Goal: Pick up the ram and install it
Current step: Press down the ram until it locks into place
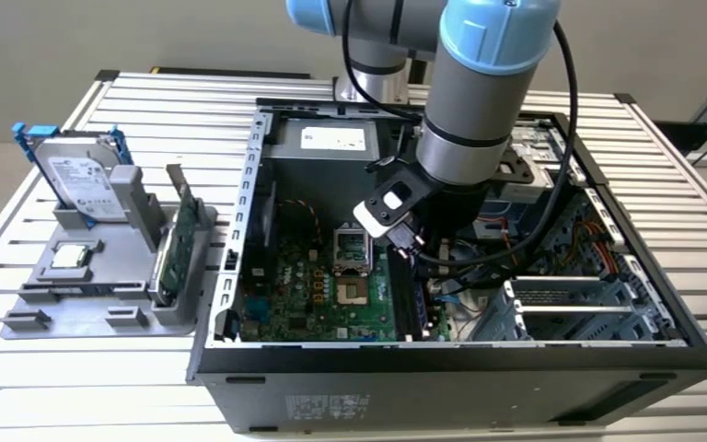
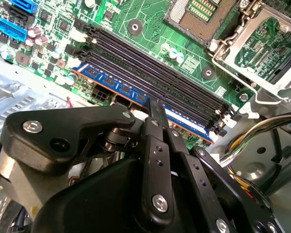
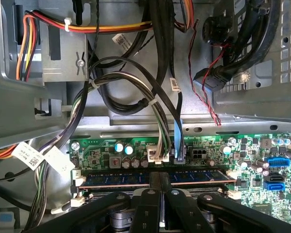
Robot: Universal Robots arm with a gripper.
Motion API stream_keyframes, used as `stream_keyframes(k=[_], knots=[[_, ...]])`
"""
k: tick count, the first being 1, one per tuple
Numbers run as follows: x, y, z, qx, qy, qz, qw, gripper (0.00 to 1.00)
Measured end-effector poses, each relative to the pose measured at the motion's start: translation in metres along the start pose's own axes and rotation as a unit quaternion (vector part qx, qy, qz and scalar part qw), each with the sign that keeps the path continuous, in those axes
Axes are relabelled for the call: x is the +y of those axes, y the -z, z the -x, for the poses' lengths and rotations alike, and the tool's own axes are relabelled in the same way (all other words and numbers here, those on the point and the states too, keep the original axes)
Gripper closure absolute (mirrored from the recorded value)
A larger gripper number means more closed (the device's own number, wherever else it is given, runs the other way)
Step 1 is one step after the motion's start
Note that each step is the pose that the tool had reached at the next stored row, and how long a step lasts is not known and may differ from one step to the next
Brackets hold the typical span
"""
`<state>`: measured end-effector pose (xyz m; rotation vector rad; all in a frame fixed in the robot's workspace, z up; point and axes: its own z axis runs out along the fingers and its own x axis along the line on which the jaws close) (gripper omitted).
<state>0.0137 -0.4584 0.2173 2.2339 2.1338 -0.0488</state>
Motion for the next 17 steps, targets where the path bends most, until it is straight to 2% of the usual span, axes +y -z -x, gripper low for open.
stream_keyframes(k=[17], knots=[[0.0,0.0,0.0,-0.0001,0.0,-0.0001,1.0,1.0]])
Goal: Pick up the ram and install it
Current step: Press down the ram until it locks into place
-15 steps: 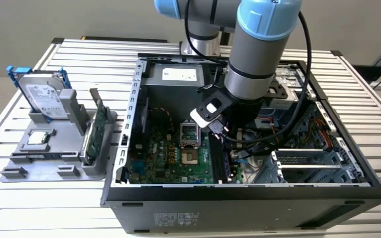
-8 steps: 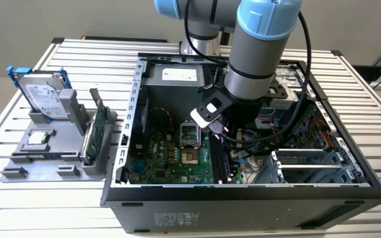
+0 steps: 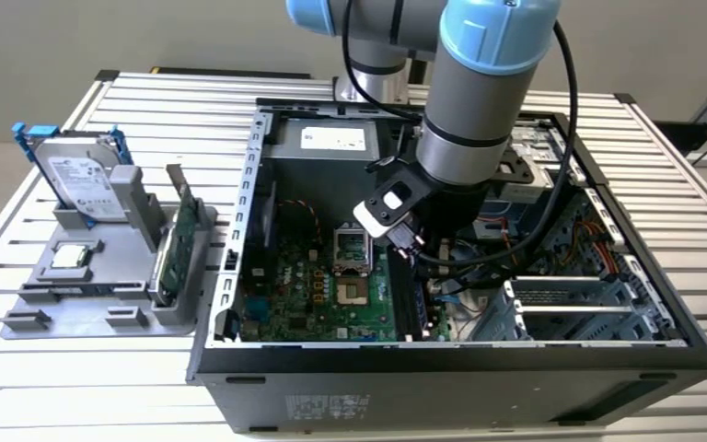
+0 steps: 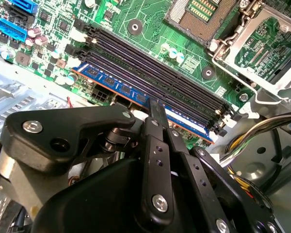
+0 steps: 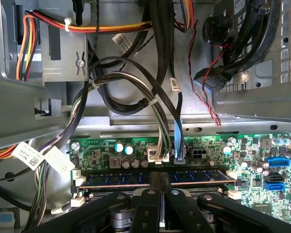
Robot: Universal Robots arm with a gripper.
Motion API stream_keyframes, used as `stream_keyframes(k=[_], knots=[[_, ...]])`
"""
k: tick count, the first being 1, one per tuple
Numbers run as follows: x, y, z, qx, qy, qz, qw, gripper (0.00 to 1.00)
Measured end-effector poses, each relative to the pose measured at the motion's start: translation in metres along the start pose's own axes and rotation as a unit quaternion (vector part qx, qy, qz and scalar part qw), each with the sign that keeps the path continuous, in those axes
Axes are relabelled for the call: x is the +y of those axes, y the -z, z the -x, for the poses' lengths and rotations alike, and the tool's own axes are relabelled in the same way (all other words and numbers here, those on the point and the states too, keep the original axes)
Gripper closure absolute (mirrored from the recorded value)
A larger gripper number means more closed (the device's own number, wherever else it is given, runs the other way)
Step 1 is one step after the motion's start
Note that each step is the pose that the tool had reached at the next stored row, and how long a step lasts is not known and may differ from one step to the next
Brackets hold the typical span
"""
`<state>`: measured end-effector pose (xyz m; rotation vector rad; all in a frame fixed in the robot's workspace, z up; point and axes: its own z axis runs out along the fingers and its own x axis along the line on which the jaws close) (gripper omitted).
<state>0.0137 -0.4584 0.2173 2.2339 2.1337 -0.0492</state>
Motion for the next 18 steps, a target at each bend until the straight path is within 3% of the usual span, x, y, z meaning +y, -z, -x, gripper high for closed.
stream_keyframes(k=[11,18], knots=[[0.0,0.0021,0.0001,0.0008,0.0,0.0002,1.0,1.0],[0.0002,0.0131,0.0008,0.0005,0.0,0.0001,1.0,1.0]])
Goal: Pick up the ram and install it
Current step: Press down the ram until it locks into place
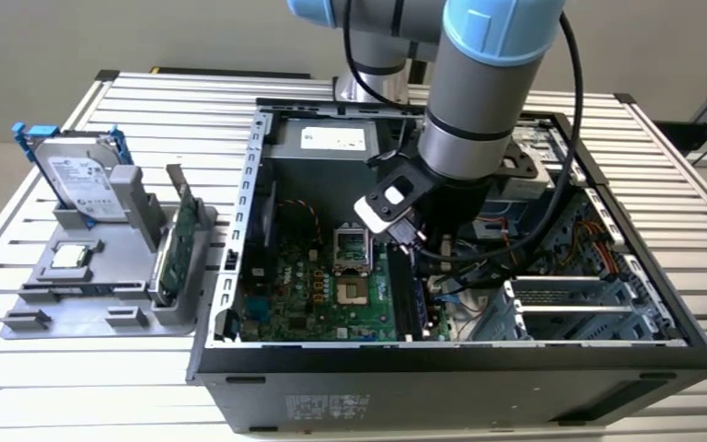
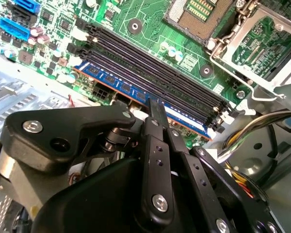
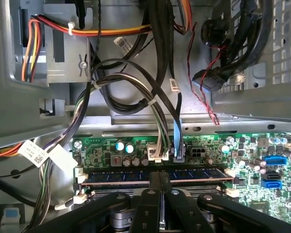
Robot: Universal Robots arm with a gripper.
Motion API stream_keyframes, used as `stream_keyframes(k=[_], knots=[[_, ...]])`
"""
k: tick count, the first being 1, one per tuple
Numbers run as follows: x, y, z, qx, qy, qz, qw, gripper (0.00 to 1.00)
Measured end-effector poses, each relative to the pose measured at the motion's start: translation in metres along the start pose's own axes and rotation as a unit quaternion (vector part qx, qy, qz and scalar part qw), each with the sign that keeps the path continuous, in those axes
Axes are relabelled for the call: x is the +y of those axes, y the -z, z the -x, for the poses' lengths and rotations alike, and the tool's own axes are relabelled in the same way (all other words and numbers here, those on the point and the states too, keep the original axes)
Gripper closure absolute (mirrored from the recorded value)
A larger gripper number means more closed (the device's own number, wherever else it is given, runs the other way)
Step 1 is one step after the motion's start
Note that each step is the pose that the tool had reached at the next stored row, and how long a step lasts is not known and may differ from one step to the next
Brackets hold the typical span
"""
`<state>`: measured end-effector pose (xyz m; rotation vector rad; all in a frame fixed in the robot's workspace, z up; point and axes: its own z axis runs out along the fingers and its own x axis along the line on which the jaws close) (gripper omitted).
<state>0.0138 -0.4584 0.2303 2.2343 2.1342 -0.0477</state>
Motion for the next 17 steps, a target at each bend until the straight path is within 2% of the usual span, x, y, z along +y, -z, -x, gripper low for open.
stream_keyframes(k=[17], knots=[[0.0004,0.028,0.0017,0.0,0.0,0.0,1.0,1.0]])
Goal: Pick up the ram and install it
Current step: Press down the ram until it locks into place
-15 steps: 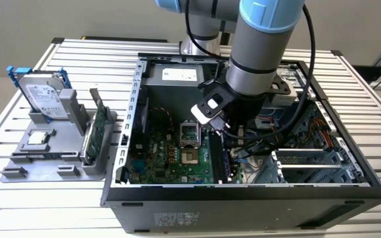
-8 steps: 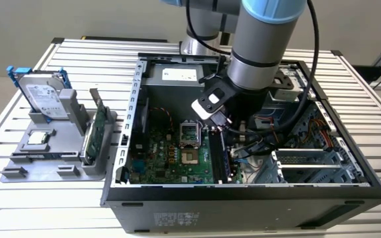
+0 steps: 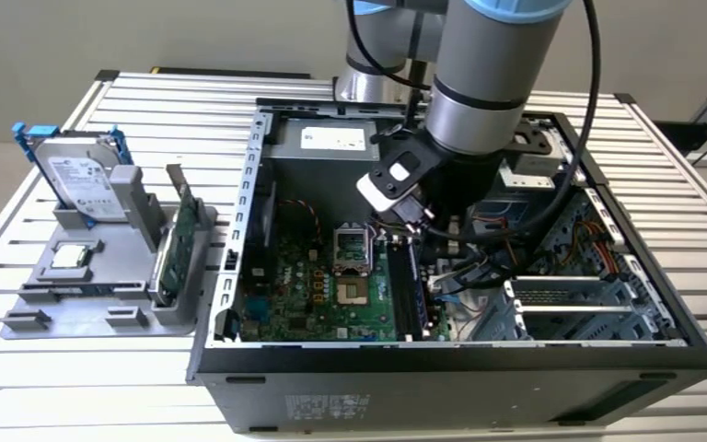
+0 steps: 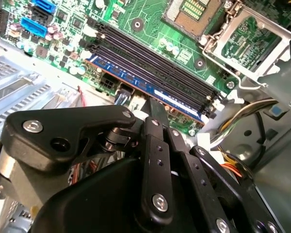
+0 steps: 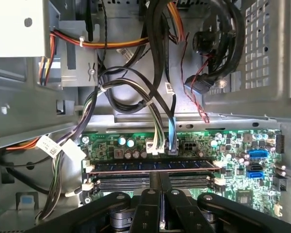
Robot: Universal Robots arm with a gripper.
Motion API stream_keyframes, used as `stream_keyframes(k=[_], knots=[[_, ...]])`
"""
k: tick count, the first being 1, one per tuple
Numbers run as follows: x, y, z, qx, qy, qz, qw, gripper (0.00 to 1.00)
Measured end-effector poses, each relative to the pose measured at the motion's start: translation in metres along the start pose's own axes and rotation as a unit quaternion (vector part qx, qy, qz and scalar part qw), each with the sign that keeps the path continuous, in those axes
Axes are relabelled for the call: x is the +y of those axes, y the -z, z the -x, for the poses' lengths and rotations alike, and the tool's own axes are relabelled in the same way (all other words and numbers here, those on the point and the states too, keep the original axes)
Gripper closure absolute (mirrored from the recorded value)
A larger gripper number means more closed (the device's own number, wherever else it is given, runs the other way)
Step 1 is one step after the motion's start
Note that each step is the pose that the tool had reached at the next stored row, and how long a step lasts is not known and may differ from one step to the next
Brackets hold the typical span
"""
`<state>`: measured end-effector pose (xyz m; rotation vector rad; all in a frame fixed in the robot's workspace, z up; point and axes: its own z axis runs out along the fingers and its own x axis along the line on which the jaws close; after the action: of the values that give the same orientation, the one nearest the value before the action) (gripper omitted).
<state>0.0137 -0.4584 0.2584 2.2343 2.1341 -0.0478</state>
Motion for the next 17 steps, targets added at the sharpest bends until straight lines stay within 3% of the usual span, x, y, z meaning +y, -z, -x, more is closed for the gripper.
stream_keyframes(k=[17], knots=[[0.0005,0.0298,0.0017,0.0,0.0,0.0,1.0,1.0]])
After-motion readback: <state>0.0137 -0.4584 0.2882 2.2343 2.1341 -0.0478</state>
